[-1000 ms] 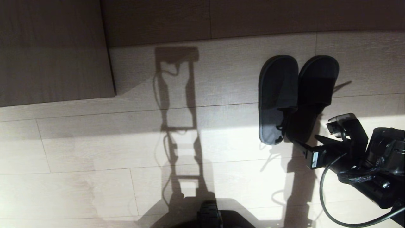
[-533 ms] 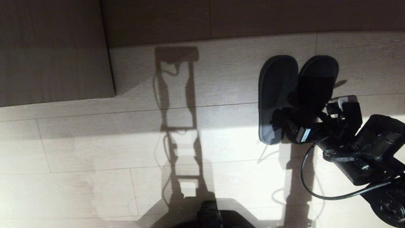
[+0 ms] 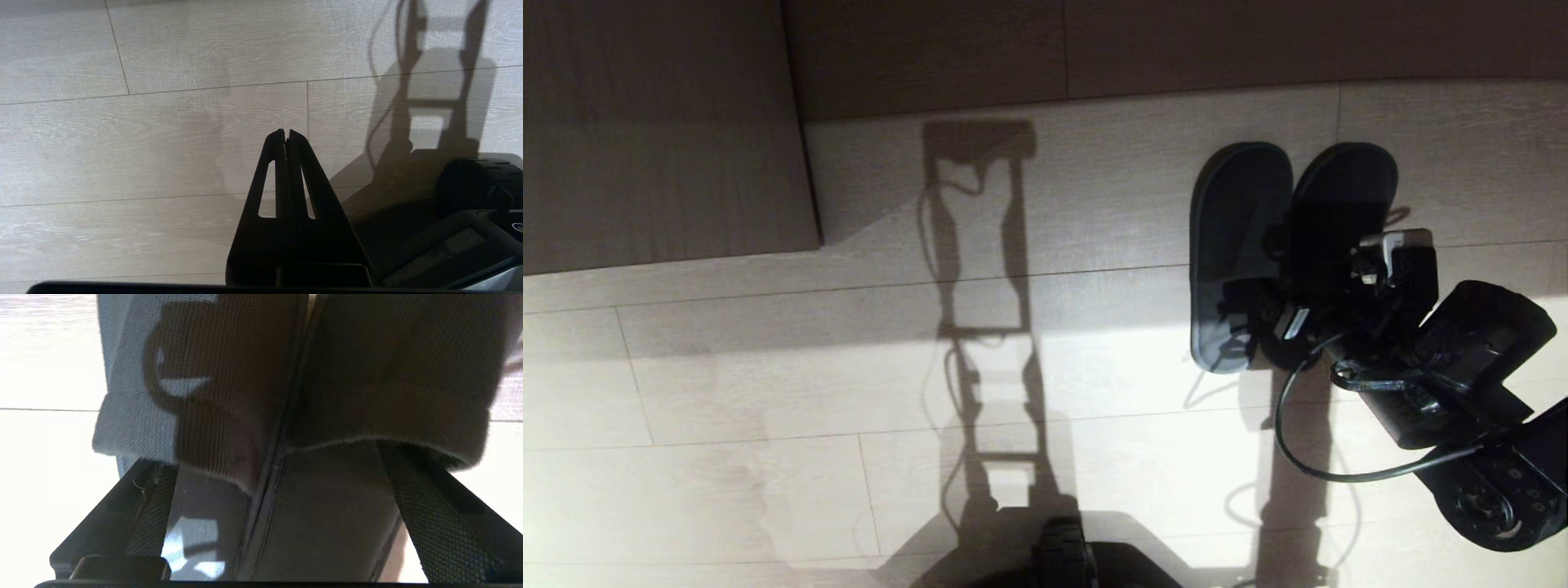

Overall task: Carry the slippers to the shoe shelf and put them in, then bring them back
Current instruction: Pick up the slippers on the floor

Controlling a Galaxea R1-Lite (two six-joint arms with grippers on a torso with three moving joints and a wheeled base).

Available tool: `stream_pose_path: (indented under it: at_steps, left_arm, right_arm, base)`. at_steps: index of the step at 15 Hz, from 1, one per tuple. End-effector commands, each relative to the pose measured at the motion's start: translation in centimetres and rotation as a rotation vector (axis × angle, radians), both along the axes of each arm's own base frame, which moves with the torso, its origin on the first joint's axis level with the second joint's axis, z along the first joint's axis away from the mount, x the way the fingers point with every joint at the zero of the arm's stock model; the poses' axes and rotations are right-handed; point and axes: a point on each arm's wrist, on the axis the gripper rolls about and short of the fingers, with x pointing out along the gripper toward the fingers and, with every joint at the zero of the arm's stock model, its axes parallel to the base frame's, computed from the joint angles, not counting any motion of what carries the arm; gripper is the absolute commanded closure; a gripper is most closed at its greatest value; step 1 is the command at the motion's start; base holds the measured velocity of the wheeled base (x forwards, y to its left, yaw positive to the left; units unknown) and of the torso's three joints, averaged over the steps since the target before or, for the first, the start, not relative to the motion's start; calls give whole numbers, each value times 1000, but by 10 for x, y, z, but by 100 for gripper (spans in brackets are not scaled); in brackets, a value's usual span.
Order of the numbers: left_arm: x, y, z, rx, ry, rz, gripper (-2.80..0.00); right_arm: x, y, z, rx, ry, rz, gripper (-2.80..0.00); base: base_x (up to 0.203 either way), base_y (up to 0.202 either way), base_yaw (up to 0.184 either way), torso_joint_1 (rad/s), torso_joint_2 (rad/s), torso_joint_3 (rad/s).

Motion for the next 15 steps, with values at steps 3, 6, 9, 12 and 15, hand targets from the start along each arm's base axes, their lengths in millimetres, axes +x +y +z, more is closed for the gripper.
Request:
stream_pose_path:
  at_steps: [3, 6, 9, 12, 15]
  left_arm:
    - [0, 0, 0, -1, -1, 1, 0]
    - [0, 0, 0, -1, -1, 0, 0]
    - [0, 0, 0, -1, -1, 0, 0]
    - [0, 0, 0, -1, -1, 0, 0]
    - [0, 0, 0, -1, -1, 1, 0]
  right_arm:
    - [11, 2, 1, -5, -21, -8, -280]
    - [25, 4, 4, -16, -49, -47, -280]
    - [32, 5, 13, -10, -90, -54, -280]
    - [43, 8, 10, 1, -97, -54, 0]
    - [50, 9, 7, 15, -99, -47, 0]
  base:
    - [0, 0, 0, 0, 0, 0]
    - [0, 0, 0, 0, 0, 0]
    - [0, 0, 0, 0, 0, 0]
    - [0, 0, 0, 0, 0, 0]
    - [0, 0, 0, 0, 0, 0]
